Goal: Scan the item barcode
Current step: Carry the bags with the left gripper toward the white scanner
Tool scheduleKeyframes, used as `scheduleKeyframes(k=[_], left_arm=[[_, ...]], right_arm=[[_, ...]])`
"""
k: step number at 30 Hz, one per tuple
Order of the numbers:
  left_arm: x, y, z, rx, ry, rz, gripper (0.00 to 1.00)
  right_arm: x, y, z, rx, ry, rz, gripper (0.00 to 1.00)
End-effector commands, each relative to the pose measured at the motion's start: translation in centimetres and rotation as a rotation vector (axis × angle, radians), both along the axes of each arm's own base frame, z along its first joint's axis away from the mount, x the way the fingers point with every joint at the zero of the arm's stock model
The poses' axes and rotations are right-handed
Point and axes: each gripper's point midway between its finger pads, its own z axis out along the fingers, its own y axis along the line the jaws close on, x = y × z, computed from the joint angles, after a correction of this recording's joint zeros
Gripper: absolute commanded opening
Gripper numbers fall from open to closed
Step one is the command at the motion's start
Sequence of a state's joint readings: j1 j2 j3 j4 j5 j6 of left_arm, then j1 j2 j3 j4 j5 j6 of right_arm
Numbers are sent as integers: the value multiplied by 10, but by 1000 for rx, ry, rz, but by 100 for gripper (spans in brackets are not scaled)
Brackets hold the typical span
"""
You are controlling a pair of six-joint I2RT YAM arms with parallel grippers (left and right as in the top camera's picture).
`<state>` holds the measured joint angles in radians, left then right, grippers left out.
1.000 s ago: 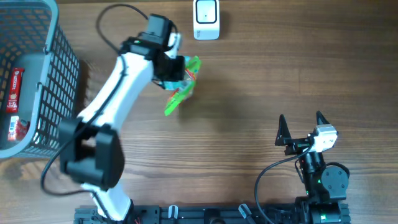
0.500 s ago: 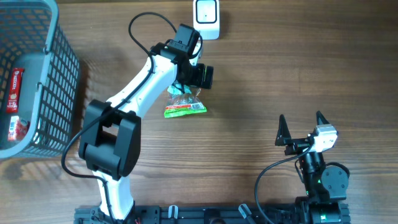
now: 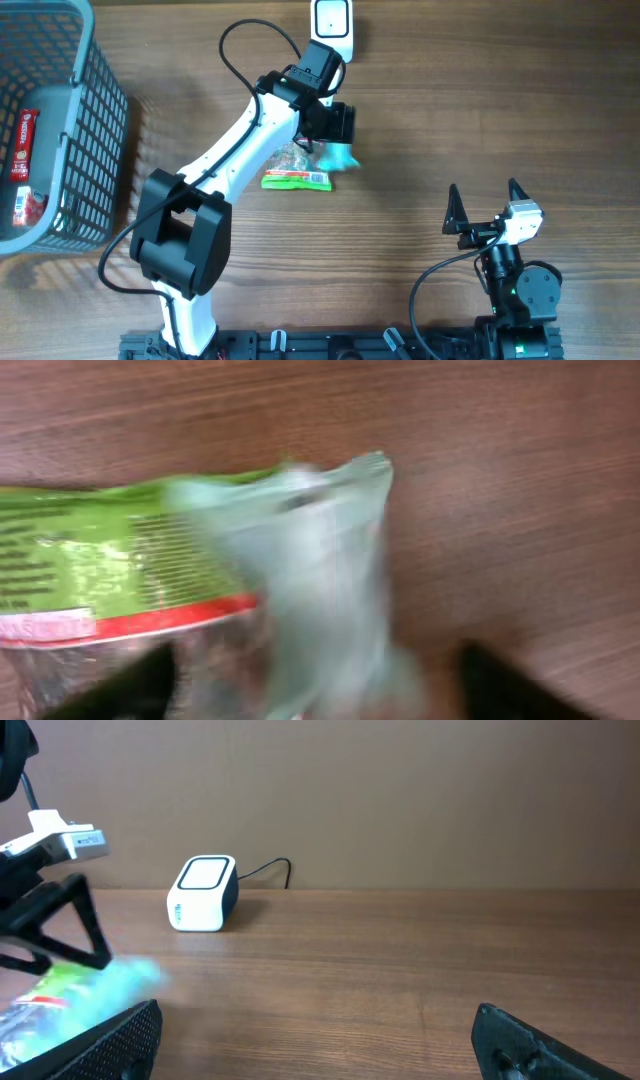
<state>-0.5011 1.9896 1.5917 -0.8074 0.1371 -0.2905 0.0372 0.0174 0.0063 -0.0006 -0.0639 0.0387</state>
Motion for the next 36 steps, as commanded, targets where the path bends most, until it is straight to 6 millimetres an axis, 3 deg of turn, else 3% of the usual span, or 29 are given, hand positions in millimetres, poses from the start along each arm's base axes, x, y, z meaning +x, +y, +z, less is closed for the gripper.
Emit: scheduleKeyframes(k=[1,5,7,8,9,11,12,15,17,21,24,25,27,29,32,36], left_arm=[[7,19,-5,93,-35,15,100],[7,18,3,81,-49,22,100],[7,18,10,77,-65,23,92],[8,19,10,81,-67,25,83],[7,23,9,100,-67,32,54],[7,37,0,157,-47,107,15],[5,38,-6,166,-28,114,10],[-8,43,-30,195,32,120,11],[-19,47,-46,216,72,114,20],[-35,56,-85,250,127,109,22],[-34,45,-89,191,126,96,27],[-32,38,-88,153,121,84,37],[-20,26,-73,103,90,78,37],[-1,17,-46,70,29,82,49],[22,-1,-2,11,-69,77,51],[25,-28,13,-37,-118,61,50]], right_arm=[[0,1,1,-11,-7,8,100],[0,1,1,-11,-6,7,100],[0,1,1,-11,-6,7,100],[0,1,1,-11,-7,8,100],[0,1,1,-11,-6,8,100],[0,1,1,-11,-7,8,100],[0,1,1,-11,-7,8,100],[0,1,1,-11,-6,8,100],[0,1,1,-11,-7,8,100],[0,1,1,-11,-7,8,100],[0,1,1,-12,-7,8,100],[0,1,1,-11,-7,8,100],[0,1,1,-11,-6,8,100],[0,1,1,-11,-6,8,100],[0,1,1,-11,-6,8,100],[0,1,1,-11,-6,7,100]])
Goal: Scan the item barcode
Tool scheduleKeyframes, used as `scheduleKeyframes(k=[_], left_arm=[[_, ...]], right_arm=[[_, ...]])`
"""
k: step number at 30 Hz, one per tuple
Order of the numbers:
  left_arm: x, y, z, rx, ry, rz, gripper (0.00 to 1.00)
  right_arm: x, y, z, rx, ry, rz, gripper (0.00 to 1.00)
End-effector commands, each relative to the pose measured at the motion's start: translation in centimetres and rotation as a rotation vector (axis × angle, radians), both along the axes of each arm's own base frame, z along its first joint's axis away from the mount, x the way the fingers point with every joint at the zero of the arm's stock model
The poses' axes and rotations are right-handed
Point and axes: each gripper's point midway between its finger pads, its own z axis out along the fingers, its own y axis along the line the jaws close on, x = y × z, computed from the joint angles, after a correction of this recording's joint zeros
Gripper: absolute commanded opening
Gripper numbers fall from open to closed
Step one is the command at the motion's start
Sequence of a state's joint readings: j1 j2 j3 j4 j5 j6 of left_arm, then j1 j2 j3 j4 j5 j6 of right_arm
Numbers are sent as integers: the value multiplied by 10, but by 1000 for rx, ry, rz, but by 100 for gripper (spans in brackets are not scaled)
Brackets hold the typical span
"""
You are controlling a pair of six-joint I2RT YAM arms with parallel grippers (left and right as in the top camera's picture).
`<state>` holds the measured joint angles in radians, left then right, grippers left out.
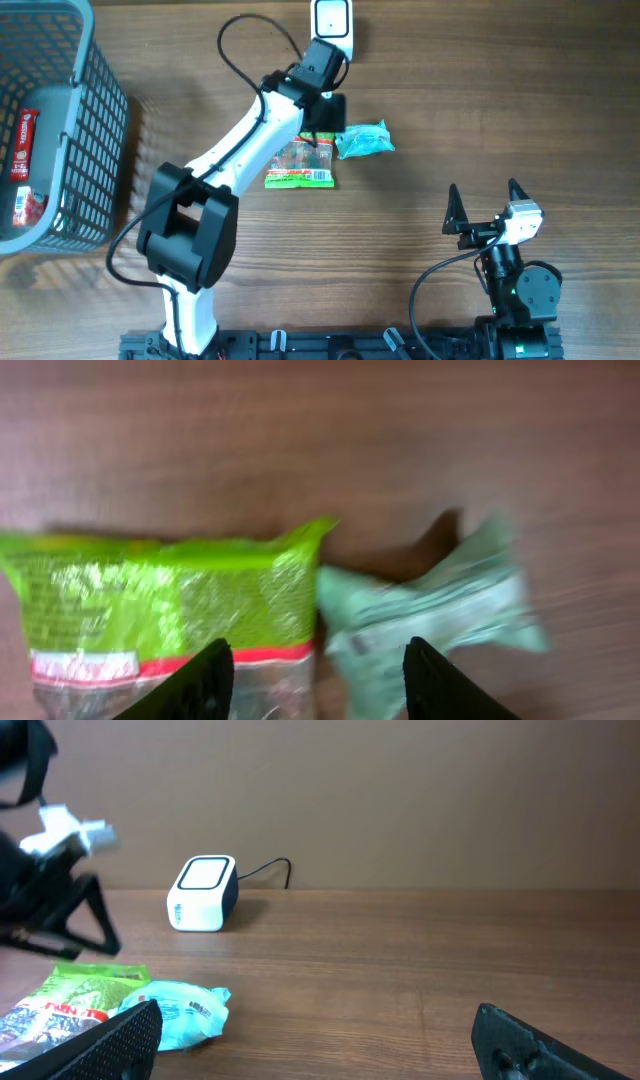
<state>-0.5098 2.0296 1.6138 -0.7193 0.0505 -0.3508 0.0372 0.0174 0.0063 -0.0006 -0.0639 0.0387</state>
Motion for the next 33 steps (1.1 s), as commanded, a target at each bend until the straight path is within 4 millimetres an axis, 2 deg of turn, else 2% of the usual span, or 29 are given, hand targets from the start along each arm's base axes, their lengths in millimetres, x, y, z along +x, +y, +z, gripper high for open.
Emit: scheduleKeyframes(k=[1,2,5,6,8,11,14,16,19,24,26,28,30,33], left_arm=[[-2,-33,14,-70,-35,-6,44],[-2,-43,9,-84,-36,0,28],[-4,-71,-11,-98,-51,-46,6],[-6,-80,-17,-99,-52,-63,4],[-9,-85,-31,-76,-44,-71,4],[-12,-77,-56,11,-31,-53,4],[-27,-63,-73,72,48,-57,4],[-41,-57,-78,113,95,-77,15],[-56,-48,-82,159,155,-82,26],[-68,-39,-100,192,199,-84,44],[-75,-33,-107,209,220,-90,55],[-78,-32,-108,225,222,-132,59],[-72,-36,-97,221,188,-184,63],[-55,-52,-53,158,94,-183,72]], right_arm=[[0,1,1,-11,-6,8,100],[0,1,1,-11,-6,8,100],[0,1,1,-11,-6,8,100],[0,1,1,-11,-6,8,100],[0,1,1,-11,-7,8,99],[0,1,1,-12,-7,8,100],[0,1,1,-11,-7,8,100],[0,1,1,-11,-7,8,100],[0,1,1,-11,-7,8,100],[0,1,1,-11,-6,8,100],[0,1,1,-11,-7,8,100],[0,1,1,-11,-6,8,100],[0,1,1,-12,-7,8,100],[0,1,1,-11,-6,8,100]])
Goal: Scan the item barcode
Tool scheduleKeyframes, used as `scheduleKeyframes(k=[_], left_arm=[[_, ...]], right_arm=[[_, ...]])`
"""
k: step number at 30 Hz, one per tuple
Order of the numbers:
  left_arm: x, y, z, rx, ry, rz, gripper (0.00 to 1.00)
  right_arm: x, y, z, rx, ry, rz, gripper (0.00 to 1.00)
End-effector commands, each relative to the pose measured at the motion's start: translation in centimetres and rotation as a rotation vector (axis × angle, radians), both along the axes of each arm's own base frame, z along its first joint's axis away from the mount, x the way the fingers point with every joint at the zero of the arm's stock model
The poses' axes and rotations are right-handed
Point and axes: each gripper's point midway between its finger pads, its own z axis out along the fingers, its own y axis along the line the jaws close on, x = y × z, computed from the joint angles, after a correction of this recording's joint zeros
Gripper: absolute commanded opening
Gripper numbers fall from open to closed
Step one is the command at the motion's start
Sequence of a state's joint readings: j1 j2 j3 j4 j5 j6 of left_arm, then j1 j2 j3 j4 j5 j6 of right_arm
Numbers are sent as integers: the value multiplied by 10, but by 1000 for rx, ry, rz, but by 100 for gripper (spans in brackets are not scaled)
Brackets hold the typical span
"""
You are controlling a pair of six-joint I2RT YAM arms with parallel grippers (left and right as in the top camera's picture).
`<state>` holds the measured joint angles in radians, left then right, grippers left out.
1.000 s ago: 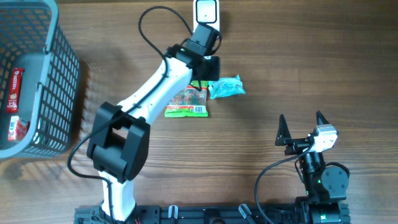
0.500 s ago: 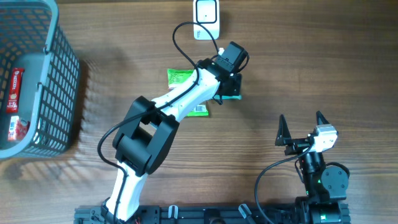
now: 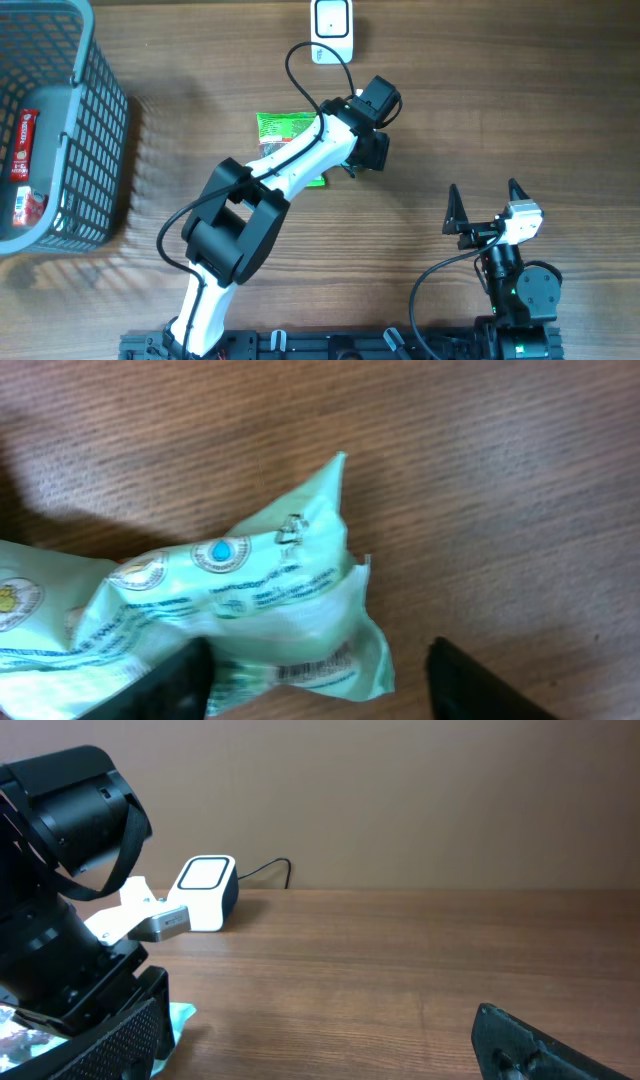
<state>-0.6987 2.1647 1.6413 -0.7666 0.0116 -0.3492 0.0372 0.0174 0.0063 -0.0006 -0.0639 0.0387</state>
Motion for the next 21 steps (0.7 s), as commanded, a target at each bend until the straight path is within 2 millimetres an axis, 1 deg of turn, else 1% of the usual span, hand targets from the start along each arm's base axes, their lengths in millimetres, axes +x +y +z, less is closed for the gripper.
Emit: scheduleKeyframes(k=[1,3,5,6,8,10,11,13,14,15,17,18,19,21], left_arm=[[9,4,20,3,-56,-10,73],[17,-3,30,-33,-100,-10,73],[29,-11,32,-68,-144,-4,74],[35,-16,30,-84,-163,-4,74],[42,-22,23,-100,-182,0,69],[50,-16,10,-68,-198,67,67],[52,-14,3,-54,-200,75,64],[55,-16,-2,-56,-206,76,45],[55,-17,-2,-58,-208,74,38],[53,-17,-2,-55,-203,71,34],[42,-16,-7,-42,-159,70,33],[28,-18,-11,-48,-100,49,33],[13,-22,-15,-56,-39,25,37],[-8,-27,-18,-64,35,-30,42]], right_arm=[[0,1,1,-11,-7,8,100],[0,1,1,-12,-6,8,100],[0,1,1,-11,-7,8,100],[0,1,1,-11,-6,7,100],[0,1,1,-11,-7,8,100],[0,1,1,-11,-7,8,100],[0,1,1,-11,-6,8,100],[0,1,1,-12,-6,8,100],[0,1,1,-11,-7,8,100],[0,1,1,-11,-7,8,100],[0,1,1,-11,-6,8,100],[0,1,1,-11,-7,8,100],[0,1,1,-11,-7,8,100],[0,1,1,-11,-6,8,100]])
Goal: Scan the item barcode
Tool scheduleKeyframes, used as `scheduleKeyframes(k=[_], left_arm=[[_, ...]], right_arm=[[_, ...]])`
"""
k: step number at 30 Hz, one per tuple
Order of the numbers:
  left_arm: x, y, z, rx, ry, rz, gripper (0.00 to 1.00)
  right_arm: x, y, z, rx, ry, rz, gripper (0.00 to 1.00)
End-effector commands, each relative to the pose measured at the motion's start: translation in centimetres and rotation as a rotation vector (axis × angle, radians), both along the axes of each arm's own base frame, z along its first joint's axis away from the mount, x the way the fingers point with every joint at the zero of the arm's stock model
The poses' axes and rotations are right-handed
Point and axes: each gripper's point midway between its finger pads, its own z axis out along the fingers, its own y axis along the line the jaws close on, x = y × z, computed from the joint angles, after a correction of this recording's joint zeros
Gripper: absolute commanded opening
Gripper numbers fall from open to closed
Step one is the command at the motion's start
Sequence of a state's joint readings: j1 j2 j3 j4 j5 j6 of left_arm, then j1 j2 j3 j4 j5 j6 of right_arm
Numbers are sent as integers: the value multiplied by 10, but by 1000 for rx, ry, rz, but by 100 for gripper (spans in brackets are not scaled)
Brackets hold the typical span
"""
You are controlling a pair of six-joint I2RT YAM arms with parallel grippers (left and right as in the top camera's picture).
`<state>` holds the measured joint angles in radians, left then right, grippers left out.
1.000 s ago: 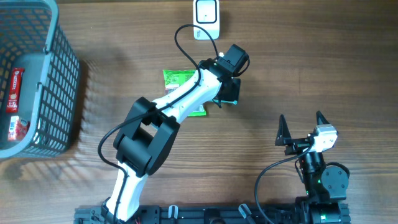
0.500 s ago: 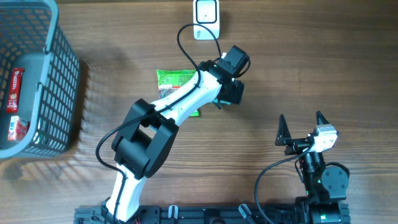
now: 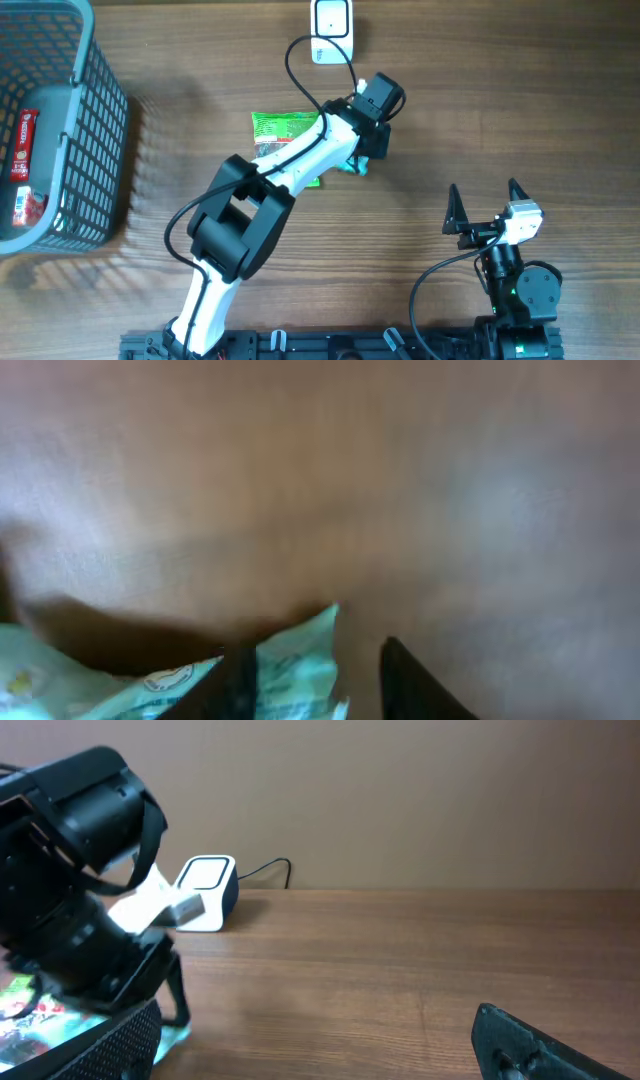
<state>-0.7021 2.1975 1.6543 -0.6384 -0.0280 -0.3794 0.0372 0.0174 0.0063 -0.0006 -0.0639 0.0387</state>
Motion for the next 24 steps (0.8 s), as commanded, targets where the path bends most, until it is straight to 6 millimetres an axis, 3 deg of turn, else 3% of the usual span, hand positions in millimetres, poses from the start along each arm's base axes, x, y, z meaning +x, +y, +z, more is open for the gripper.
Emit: scheduleKeyframes(k=[1,4,10,12,15,19,24], left_arm=[[-52,-14,-20,-12,190,-126,44],[-63,-3,-12,44,205,-187,54],[-30,15,41,-4,78,-62,63],[-24,20,59,-39,56,-11,72],[-17,33,73,-54,45,32,75],[-21,79,60,25,149,154,73],[-38,91,30,64,207,160,73]], right_arm=[[0,1,1,-11,-6,8,100],[0,1,1,-11,-6,8,100],[0,1,1,-11,-7,8,100],[0,1,1,-11,-6,8,100],[0,1,1,-11,-6,8,100],[0,1,1,-12,-6,8,100],[0,1,1,-11,-6,8,100]])
